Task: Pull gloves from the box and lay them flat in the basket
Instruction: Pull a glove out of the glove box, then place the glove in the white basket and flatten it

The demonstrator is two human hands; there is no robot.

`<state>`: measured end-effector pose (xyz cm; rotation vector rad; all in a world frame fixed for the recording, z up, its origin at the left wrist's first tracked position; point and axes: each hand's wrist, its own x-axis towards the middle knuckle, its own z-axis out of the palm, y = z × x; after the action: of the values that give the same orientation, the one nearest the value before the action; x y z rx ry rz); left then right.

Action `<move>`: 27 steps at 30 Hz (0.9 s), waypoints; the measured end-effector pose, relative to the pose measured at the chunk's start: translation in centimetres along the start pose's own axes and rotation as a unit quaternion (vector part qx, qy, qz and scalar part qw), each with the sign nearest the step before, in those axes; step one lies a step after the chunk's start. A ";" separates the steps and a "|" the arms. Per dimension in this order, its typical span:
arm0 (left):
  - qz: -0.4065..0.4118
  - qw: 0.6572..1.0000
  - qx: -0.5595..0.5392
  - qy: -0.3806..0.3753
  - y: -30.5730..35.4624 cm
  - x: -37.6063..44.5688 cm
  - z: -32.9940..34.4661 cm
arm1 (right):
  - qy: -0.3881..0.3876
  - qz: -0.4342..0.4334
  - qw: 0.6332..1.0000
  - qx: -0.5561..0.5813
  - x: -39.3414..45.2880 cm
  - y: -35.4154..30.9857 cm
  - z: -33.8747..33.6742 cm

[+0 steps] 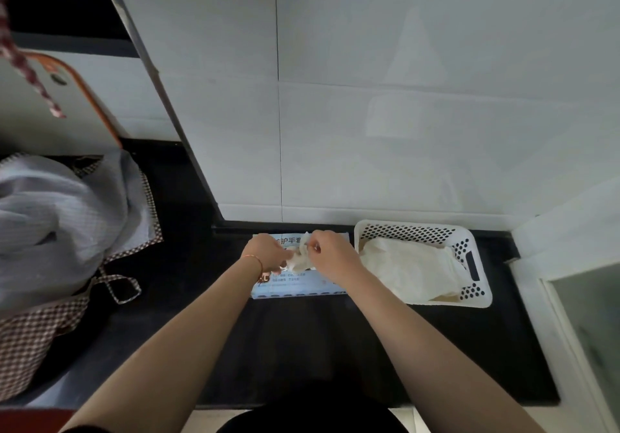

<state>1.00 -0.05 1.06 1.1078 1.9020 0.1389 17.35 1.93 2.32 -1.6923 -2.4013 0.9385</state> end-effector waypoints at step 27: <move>0.107 0.988 -0.108 0.026 1.1 -1.7 -2.3 | 0.043 -0.044 0.998 -0.020 -0.4 -2.6 -1.4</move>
<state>0.28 0.04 4.09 1.1651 1.7613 0.4880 15.82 1.64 4.88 -1.5906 -2.4304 0.7944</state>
